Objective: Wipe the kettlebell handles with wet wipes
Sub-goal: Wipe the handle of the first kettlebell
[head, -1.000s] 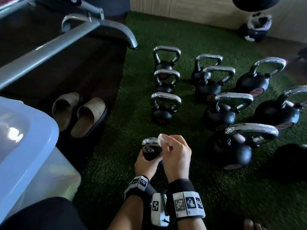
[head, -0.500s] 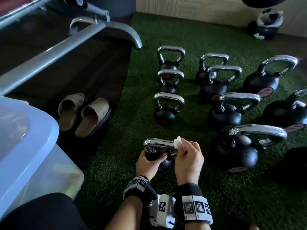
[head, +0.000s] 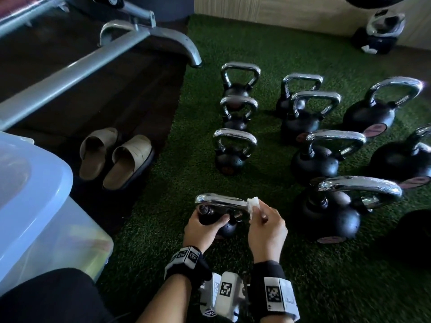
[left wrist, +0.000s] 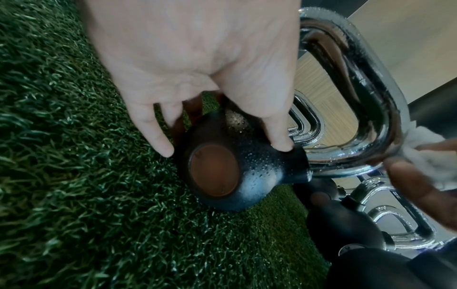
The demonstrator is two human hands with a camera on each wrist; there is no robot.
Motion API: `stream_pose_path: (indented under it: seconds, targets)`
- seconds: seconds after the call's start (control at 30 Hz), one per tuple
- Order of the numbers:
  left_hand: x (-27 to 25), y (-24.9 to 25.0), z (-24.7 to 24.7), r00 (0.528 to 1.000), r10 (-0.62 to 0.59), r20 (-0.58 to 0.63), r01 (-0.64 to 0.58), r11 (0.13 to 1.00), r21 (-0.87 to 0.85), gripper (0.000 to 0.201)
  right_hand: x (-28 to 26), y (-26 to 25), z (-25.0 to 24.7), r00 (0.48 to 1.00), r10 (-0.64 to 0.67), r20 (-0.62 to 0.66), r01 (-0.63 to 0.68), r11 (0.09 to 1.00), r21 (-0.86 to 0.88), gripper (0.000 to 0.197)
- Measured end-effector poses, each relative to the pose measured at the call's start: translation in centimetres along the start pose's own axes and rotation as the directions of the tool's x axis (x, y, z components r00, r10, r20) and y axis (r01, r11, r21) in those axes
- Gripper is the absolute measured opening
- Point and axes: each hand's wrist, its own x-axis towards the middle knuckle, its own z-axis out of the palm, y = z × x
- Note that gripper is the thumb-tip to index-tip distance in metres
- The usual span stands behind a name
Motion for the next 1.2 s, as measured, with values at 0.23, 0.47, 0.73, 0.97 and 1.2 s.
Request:
stream_pose_path:
  seconds: [0.23, 0.47, 0.73, 0.97, 1.2]
  targets:
    - [-0.5, 0.8, -0.1, 1.0, -0.028, 0.012, 0.028, 0.999, 0.033, 0.081, 0.8, 2.3, 0.1, 0.97, 0.208, 0.126, -0.226, 0.962, 0.155, 0.025]
    - [-1.7, 2.7, -0.7, 0.999, -0.026, 0.026, 0.025, 0.999, 0.039, 0.057, -0.2, 3.7, 1.5, 0.901, 0.359, 0.246, -0.411, 0.886, 0.216, 0.025]
    - [-2.5, 3.6, -3.4, 0.96, -0.27, 0.073, 0.206, 0.86, 0.467, 0.04, 0.3, 5.0, -0.7, 0.833, 0.317, 0.453, -0.322, 0.944, -0.068, 0.02]
    - [-6.2, 5.5, -2.0, 0.807, -0.291, 0.514, 0.364, 0.93, -0.046, 0.039, 1.2, 0.7, -4.0, 0.738, 0.067, 0.671, -0.079, 0.997, -0.013, 0.012]
    - [-7.3, 4.5, -2.1, 0.848, -0.138, 0.512, 0.32, 0.903, -0.287, 0.024, 0.4, 0.2, -3.4, 0.83, -0.113, 0.547, 0.165, 0.985, -0.047, 0.019]
